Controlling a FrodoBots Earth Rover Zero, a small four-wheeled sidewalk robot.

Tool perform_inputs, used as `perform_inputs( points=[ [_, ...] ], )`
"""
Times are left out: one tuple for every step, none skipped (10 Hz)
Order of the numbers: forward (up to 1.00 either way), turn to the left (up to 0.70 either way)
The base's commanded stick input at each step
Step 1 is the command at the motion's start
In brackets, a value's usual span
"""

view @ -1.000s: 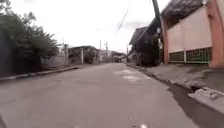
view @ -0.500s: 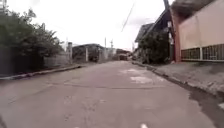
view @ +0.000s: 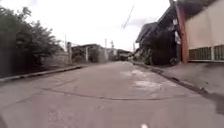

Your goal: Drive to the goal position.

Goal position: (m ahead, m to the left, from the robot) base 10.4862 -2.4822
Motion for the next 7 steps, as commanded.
perform_inputs(
  points=[
    [1.00, 0.00],
    [1.00, 0.00],
    [1.00, 0.00],
    [1.00, 0.00],
    [1.00, 0.00],
    [1.00, 0.00],
    [1.00, 0.00]
  ],
)
